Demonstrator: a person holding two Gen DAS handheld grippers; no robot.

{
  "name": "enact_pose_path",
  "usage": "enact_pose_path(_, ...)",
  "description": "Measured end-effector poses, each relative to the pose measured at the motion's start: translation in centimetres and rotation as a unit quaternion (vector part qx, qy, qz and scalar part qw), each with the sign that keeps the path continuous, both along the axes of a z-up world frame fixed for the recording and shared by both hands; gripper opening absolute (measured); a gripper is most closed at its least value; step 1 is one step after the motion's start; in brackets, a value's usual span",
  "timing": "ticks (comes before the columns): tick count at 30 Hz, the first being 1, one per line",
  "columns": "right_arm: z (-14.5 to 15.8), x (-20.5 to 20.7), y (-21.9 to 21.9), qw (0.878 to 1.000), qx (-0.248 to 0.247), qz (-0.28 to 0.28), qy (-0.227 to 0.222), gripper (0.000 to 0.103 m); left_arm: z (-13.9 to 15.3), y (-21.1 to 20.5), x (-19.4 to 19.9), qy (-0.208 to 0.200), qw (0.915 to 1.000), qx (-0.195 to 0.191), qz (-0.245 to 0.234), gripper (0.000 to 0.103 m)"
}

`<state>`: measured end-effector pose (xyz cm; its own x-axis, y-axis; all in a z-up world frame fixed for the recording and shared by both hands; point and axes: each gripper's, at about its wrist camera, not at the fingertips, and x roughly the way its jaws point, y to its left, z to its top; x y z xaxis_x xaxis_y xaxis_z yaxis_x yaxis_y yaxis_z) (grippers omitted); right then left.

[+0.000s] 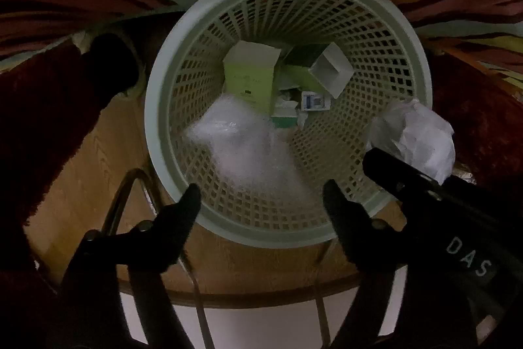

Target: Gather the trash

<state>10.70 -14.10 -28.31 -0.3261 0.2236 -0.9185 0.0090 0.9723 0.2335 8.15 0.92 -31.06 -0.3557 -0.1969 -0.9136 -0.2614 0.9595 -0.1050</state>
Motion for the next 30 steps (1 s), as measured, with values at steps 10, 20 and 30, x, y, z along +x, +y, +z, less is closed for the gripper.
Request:
enact_pose_path(10,-1.9,-0.1,0.2,0.999,-0.003,-0.008,0.032,0.095,-1.1,-0.1,-0.2,0.023,0.9997,-0.009,-0.002,0.083)
enact_pose_path(20,-1.7,-0.2,0.0,1.0,0.001,-0.018,0.016,0.095,-0.4,0.1,0.3,0.006,1.0,0.002,-0.004,0.083)
enact_pose_path(30,2.1,0.0,-0.1,0.997,0.005,-0.01,-0.08,0.095,3.7,0.8,1.9,-0.096,0.994,0.047,-0.023,0.083)
